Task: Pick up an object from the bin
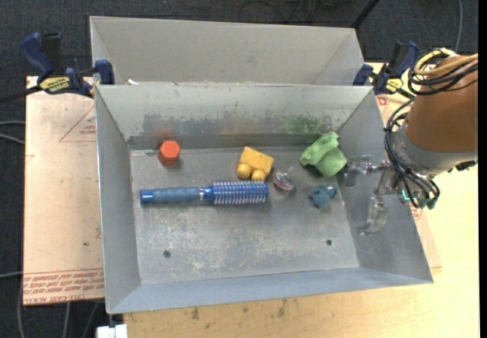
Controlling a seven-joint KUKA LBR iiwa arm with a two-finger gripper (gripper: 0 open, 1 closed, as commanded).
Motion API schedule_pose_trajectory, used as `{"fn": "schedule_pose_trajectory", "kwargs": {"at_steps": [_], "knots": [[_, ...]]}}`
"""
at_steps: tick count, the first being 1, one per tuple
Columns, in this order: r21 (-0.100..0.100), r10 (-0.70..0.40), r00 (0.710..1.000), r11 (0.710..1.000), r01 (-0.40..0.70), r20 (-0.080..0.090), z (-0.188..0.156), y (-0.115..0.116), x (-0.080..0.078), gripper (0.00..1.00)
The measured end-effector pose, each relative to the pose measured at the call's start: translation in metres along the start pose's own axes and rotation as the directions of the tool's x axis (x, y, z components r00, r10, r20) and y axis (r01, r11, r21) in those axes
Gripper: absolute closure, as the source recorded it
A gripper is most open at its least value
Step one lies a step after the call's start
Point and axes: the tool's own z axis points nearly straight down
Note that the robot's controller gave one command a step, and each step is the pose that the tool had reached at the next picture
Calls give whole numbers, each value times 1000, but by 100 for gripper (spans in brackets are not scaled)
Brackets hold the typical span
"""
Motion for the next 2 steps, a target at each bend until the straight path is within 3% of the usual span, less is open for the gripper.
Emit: {"fn": "schedule_pose_trajectory", "kwargs": {"at_steps": [1, 2], "knots": [[-1, -99, 995, 995, 99, 9, 110, 68, -85, 0], [1, -271, 962, 963, 271, 13, 105, 157, -111, 0]]}}
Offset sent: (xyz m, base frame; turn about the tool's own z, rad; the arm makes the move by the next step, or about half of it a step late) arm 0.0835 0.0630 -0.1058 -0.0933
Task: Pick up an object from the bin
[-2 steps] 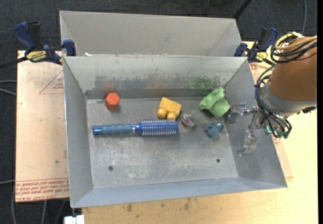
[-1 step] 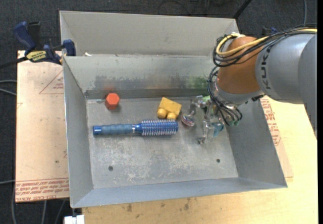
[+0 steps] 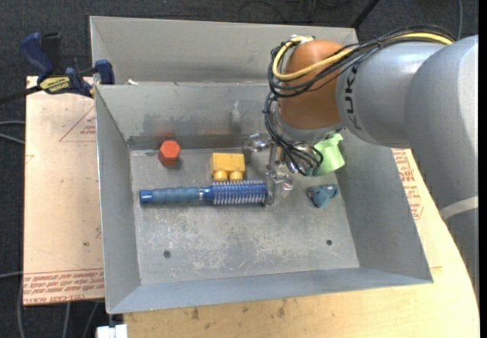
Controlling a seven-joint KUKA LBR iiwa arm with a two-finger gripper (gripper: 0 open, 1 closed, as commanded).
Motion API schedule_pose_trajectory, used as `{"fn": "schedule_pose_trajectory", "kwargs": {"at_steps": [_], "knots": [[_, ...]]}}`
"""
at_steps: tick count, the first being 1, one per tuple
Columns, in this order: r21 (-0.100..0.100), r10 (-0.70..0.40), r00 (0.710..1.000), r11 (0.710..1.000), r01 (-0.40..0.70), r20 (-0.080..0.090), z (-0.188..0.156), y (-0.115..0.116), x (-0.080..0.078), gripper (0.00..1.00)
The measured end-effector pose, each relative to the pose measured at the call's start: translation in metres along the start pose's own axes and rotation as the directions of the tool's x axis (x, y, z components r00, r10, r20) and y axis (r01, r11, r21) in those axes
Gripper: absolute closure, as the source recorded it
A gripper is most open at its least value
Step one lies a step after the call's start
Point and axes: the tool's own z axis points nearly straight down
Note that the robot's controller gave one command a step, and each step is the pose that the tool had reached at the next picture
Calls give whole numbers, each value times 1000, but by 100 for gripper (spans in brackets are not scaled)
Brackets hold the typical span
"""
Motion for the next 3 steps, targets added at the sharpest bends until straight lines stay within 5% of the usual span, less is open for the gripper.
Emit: {"fn": "schedule_pose_trajectory", "kwargs": {"at_steps": [1, 2, 3], "knots": [[0, -92, 996, 996, 92, -5, 0, 30, 12, 0], [1, -93, 996, 996, 93, -6, 0, 29, 12, 100], [5, -51, 999, 999, 51, 4, -167, 23, 5, 100]]}}
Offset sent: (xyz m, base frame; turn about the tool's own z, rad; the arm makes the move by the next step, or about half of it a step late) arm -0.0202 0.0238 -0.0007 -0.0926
